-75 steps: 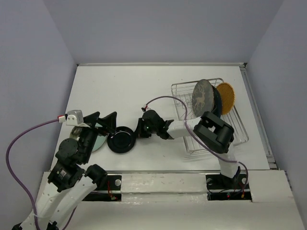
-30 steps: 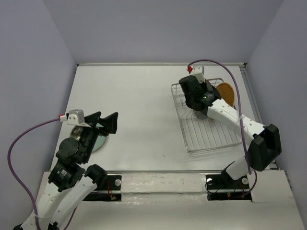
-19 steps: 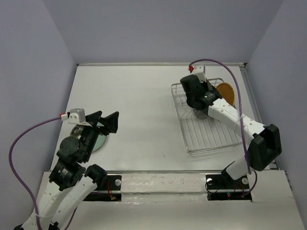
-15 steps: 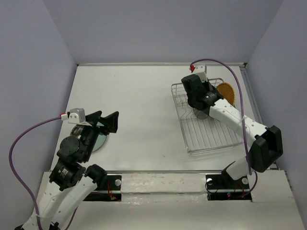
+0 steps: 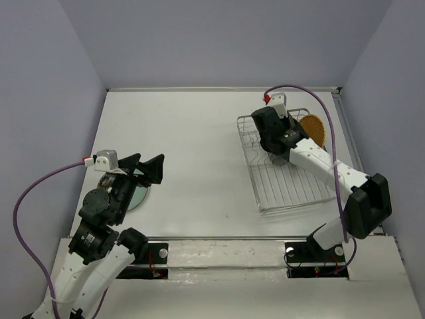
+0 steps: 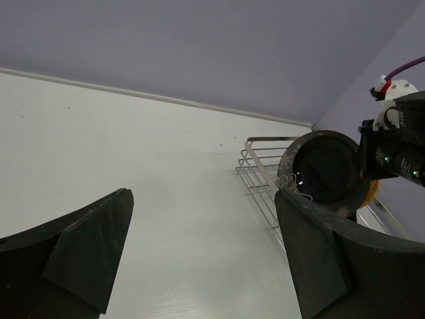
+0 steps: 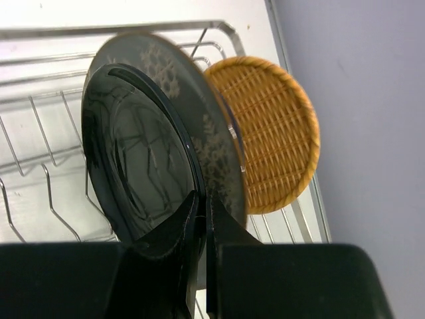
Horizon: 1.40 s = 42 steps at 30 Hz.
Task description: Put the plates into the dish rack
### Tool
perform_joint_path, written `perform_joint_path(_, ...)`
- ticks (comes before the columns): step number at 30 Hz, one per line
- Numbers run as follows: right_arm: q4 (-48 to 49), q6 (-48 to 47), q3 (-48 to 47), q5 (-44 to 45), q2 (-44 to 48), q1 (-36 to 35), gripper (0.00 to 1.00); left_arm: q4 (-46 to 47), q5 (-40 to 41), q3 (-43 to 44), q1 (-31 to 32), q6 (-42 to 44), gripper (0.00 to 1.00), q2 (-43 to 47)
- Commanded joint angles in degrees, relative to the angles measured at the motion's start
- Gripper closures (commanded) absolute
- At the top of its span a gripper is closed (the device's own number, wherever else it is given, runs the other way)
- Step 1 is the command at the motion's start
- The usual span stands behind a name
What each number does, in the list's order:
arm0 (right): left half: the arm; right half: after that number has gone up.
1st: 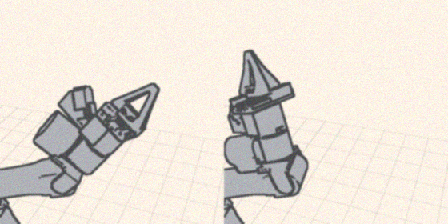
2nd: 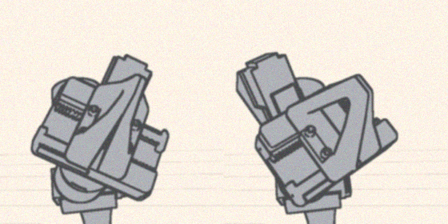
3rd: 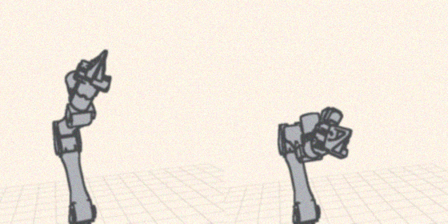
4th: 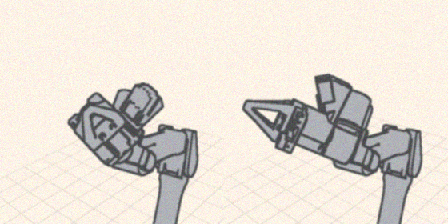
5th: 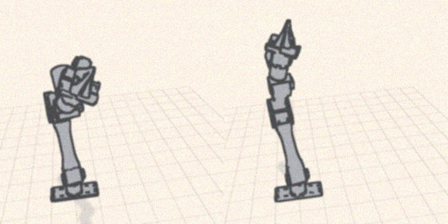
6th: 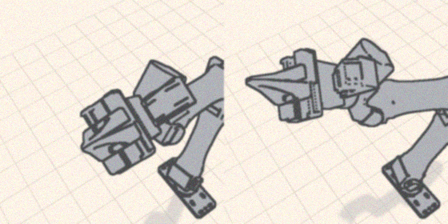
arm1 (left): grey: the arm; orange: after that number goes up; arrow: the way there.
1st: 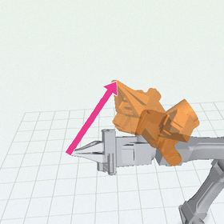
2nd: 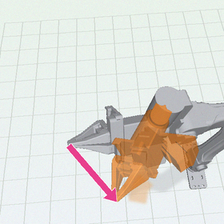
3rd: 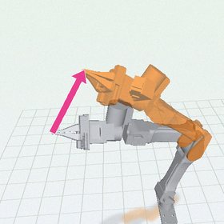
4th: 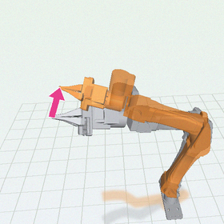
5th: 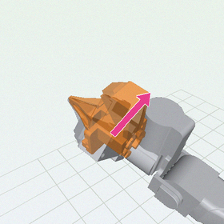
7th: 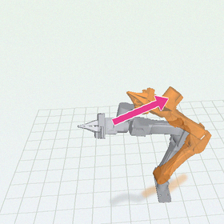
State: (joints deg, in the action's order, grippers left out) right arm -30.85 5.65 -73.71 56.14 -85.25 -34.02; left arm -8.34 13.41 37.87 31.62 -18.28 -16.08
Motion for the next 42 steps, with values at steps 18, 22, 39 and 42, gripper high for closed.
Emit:
perform_joint_path(18,1.9,10.7,-1.3,-17.6,4.9,0.4,0.46,3.9,-1.8,-0.5,-1.4,0.4,0.01,-1.0)
perform_joint_path(22,10.8,13.0,2.8,-31.4,10.2,-0.2,0.46,3.9,-2.1,-0.6,-1.7,0.5,0.01,-1.3)
perform_joint_path(39,44.9,37.9,-1.8,-63.3,-19.4,-24.2,0.43,3.5,2.9,1.7,-2.3,-0.1,0.01,3.5)
perform_joint_path(42,47.5,42.0,-6.5,-63.8,-26.9,-26.4,0.43,3.5,4.4,2.1,-2.3,1.3,0.01,4.8)
